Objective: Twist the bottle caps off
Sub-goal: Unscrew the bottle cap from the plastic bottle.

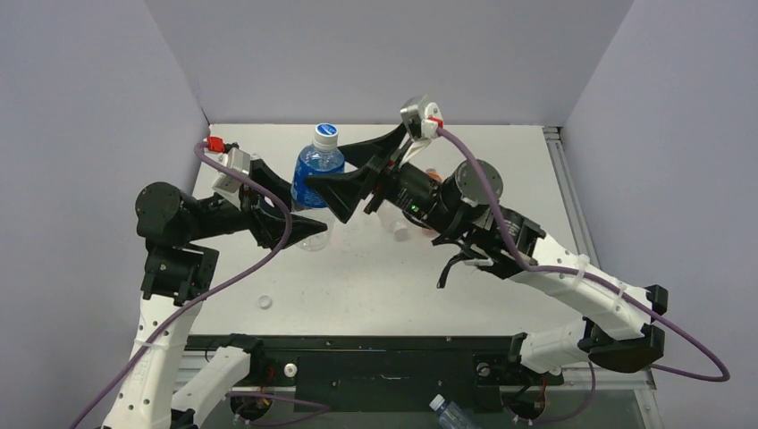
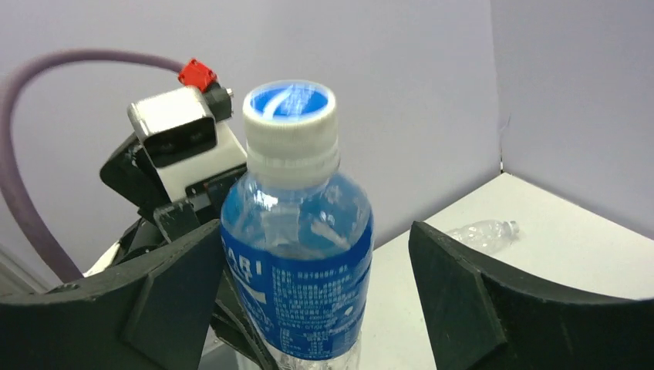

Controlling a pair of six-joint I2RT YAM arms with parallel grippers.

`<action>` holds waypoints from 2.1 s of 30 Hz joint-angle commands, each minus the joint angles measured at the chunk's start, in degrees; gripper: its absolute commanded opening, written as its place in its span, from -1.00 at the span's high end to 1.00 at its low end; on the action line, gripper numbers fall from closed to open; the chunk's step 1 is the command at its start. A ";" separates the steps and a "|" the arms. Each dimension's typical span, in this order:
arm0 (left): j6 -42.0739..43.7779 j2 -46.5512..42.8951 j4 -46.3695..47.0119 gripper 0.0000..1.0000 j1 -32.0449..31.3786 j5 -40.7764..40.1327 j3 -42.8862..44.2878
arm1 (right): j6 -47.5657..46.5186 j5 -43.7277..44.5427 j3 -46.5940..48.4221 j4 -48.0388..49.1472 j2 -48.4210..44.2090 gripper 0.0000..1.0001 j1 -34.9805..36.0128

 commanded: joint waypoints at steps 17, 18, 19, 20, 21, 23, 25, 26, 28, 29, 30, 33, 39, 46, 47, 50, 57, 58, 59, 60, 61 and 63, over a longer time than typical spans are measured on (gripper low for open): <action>17.30 -3.16 -10.94 0.69 -0.10 -0.18 -1.08 | 2.07 -12.19 30.73 -27.03 9.04 -0.53 -4.40; 17.30 -3.23 -10.97 0.70 -0.06 -0.27 -1.16 | 1.99 -12.23 31.14 -27.27 9.45 -0.48 -4.37; 17.30 -3.21 -11.02 0.70 -0.08 -0.49 -1.22 | 1.98 -12.26 31.31 -27.82 9.68 -0.45 -4.28; 17.23 -3.25 -11.01 0.70 -0.09 -0.65 -1.20 | 1.86 -12.30 31.68 -28.06 10.11 -0.37 -4.26; 17.22 -3.28 -11.01 0.70 -0.05 -0.98 -1.19 | 1.78 -12.54 31.80 -28.48 10.31 -0.34 -4.14; 17.07 -3.20 -11.16 0.70 -0.07 -1.29 -1.19 | 1.49 -12.72 31.64 -28.78 10.61 -0.27 -3.83; 17.04 -3.25 -11.08 0.70 -0.05 -1.28 -1.31 | 1.24 -12.23 31.32 -28.77 10.62 -0.12 -3.61; 16.97 -3.23 -11.05 0.70 -0.09 -1.30 -1.34 | 1.25 -11.99 31.27 -28.64 10.54 0.03 -3.58; 16.87 -3.40 -11.16 0.68 -0.10 -1.21 -1.55 | 1.03 -10.98 30.80 -28.07 10.10 0.32 -3.51; 16.86 -3.47 -11.31 0.63 -0.08 -1.17 -1.70 | 0.67 -10.52 30.21 -27.83 9.92 0.54 -3.25; 16.77 -3.52 -11.42 0.25 -0.04 -1.07 -1.75 | 0.35 -9.37 29.88 -27.52 9.49 0.64 -2.81; 13.34 -4.04 -10.57 -0.92 -0.05 -1.59 -2.11 | -2.45 -6.71 28.71 -27.53 8.81 0.99 -1.32; -2.94 -2.34 6.13 -0.93 -0.03 -5.03 -2.02 | -7.83 -0.81 24.67 -25.92 8.10 1.00 3.76; -7.76 -0.23 9.76 -0.83 -1.41 -1.91 -0.23 | -8.15 1.64 19.80 -20.07 6.28 1.00 5.14; -7.51 -0.31 9.48 -0.74 -1.63 -1.62 -0.45 | -8.15 1.76 19.53 -19.47 6.27 1.00 5.22; -7.07 -0.68 8.67 -0.56 -2.49 -0.61 -1.14 | -8.12 1.63 19.47 -18.99 6.72 1.00 5.27; -0.76 -0.70 4.52 0.21 -2.82 -0.67 -1.09 | -7.00 5.10 20.48 -20.20 6.91 0.34 5.02; 2.30 -0.72 2.99 0.27 -2.87 -1.00 -0.87 | -6.65 5.78 20.79 -20.65 6.56 -0.08 4.87; 3.82 -0.85 0.01 0.30 -2.84 -2.19 -0.43 | -5.84 6.42 21.60 -21.88 6.34 -0.25 4.32; 6.70 -0.88 -0.97 0.39 -2.83 -2.86 -0.28 | -5.41 6.97 21.97 -23.33 6.00 -0.43 3.78; 7.78 -1.09 -3.34 0.42 -2.87 -4.17 -0.24 | -4.74 7.24 22.82 -24.10 5.80 -0.47 3.55; 10.68 -1.32 -5.80 0.59 -2.83 -7.03 -0.22 | -3.87 7.52 23.79 -26.24 5.33 -0.52 2.78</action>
